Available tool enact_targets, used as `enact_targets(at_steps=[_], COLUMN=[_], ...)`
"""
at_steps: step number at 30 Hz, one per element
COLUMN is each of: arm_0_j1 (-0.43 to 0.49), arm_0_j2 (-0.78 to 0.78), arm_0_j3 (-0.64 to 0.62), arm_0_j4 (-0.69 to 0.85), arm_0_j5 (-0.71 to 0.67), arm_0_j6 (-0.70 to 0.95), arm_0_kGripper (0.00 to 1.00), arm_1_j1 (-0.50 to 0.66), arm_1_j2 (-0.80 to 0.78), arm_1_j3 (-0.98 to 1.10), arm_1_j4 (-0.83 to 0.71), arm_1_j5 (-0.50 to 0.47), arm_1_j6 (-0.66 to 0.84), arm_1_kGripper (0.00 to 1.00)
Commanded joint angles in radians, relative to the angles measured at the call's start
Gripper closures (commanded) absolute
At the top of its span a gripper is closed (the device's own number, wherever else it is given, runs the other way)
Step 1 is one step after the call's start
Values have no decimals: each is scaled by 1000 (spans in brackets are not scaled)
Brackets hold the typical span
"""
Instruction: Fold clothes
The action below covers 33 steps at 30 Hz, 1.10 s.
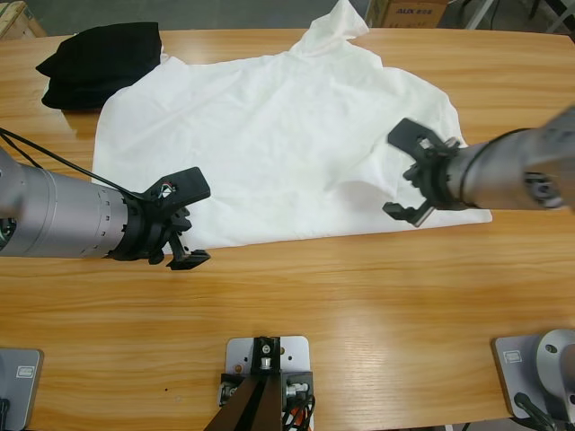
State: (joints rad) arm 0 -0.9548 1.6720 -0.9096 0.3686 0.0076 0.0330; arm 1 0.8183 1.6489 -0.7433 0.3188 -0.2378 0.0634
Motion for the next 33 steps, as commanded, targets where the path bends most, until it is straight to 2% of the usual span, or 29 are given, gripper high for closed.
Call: enact_targets(at_steps=[1, 3, 5, 6, 9, 10, 11, 16, 19, 24, 29, 33], arm_0_j1=[-9, -9, -9, -9, -9, -9, -9, -9, -9, -9, -9, -9], arm_0_j2=[8, 9, 9, 9, 9, 9, 10, 9, 16, 21, 17, 17], arm_0_j3=[-5, -5, -3, -3, -3, -2, -2, 0, 0, 10, 24, 23], arm_0_j4=[13, 13, 15, 16, 16, 16, 16, 16, 15, 15, 15, 15], arm_0_j5=[15, 15, 15, 15, 15, 15, 15, 15, 15, 15, 15, 15], arm_0_j6=[-28, -28, -30, -30, -40, -43, -45, -48, -49, -62, -67, -68], arm_0_kGripper=[266, 266, 266, 266, 267, 270, 271, 271, 271, 271, 270, 268], arm_1_j1=[13, 13, 13, 12, 12, 12, 12, 11, 40, 78, 78, 78], arm_1_j2=[108, 132, 142, 155, 177, 185, 190, 142, 81, 220, 324, 387], arm_1_j3=[-27, -28, -27, -28, -29, -32, -35, -54, -195, -440, -494, -504], arm_1_j4=[1, -18, -50, -58, -76, -76, -76, -47, 175, 457, 491, 491], arm_1_j5=[-32, -58, -95, -103, -125, -125, -126, -93, 9, 100, 213, 222], arm_1_j6=[-47, -45, -44, -44, -41, -34, -33, -27, 24, 168, 245, 257], arm_1_kGripper=[118, 150, 267, 289, 680, 881, 1000, 1000, 1000, 1000, 1000, 1000])
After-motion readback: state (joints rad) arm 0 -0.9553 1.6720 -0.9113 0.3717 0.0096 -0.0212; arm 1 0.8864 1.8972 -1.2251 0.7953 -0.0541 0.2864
